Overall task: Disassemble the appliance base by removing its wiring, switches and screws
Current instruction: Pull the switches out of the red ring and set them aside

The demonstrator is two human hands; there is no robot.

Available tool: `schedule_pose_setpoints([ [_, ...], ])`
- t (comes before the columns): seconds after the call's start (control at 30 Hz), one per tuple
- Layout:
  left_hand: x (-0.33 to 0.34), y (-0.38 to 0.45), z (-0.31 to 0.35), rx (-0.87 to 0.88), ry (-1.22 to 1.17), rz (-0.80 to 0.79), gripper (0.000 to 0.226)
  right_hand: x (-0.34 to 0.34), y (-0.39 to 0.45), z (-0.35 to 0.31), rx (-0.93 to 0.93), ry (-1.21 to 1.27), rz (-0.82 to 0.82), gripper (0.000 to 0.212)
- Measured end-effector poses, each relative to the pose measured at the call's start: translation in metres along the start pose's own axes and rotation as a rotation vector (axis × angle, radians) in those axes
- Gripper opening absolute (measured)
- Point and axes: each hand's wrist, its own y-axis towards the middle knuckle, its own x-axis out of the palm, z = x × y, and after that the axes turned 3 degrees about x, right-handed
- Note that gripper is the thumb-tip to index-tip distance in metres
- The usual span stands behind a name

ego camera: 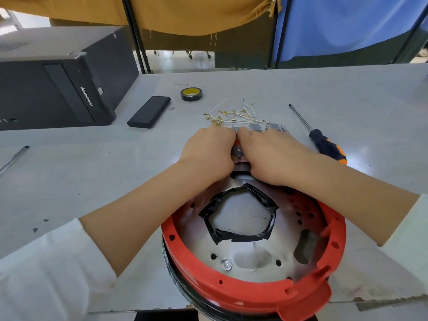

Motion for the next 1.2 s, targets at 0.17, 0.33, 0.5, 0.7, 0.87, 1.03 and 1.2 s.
schedule_pose_setpoints([
  [0.17,0.000,-0.002,-0.004,0.053,-0.025,-0.006,0.014,-0.001,-0.001,0.005,-0.022,0.092,-0.025,0.022],
  [0.33,-0.001,0.000,-0.008,0.086,-0.088,-0.088,0.015,-0.003,0.000,0.012,-0.039,0.212,-0.120,0.016],
  [0.5,-0.003,0.004,-0.010,0.074,-0.139,-0.117,0.017,-0.001,0.002,0.013,-0.031,0.240,-0.144,0.015],
  [0.7,0.001,0.002,-0.008,0.035,-0.143,-0.026,0.019,-0.002,0.002,0.014,-0.034,0.238,-0.151,0.011],
  [0.87,0.002,0.001,-0.007,0.018,-0.128,0.005,0.023,0.000,-0.001,0.009,-0.037,0.122,-0.071,0.016],
  [1.03,0.001,0.002,-0.004,0.022,-0.095,0.024,0.029,0.001,-0.003,0.006,-0.032,0.052,-0.030,0.016],
  [1.2,0.002,0.001,-0.003,0.012,-0.069,0.042,0.024,0.003,-0.002,0.006,-0.038,0.034,0.003,0.019],
])
